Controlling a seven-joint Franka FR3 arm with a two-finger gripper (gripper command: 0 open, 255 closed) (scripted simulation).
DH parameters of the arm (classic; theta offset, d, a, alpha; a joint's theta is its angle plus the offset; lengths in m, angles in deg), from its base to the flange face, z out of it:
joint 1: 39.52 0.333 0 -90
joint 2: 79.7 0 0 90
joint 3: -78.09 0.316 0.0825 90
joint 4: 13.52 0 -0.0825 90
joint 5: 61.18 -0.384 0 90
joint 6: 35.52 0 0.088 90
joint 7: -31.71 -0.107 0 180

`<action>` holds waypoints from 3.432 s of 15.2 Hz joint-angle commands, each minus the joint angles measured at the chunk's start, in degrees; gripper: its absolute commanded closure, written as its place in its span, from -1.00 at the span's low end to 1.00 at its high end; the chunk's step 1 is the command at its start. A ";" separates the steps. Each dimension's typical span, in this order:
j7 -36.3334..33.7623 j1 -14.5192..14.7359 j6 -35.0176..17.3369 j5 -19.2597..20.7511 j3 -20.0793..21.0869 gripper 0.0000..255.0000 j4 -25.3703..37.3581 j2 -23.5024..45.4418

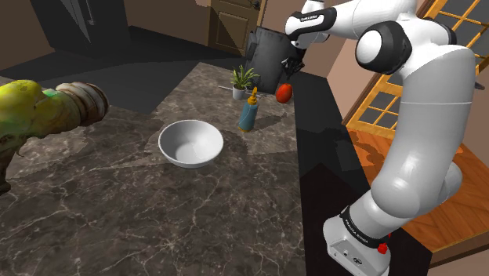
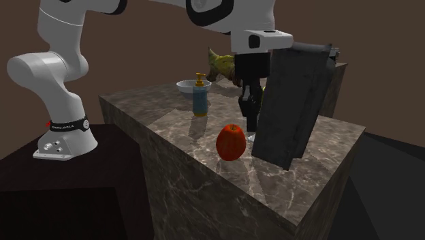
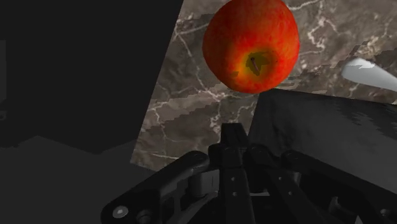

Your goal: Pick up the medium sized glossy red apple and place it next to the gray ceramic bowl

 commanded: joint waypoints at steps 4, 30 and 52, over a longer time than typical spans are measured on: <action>-2.05 2.23 4.25 1.49 -0.03 -1.00 -3.47 -2.87; -1.87 2.15 -0.40 1.09 0.17 1.00 -6.80 -1.22; -1.82 1.91 14.82 1.92 -0.44 1.00 5.17 -4.59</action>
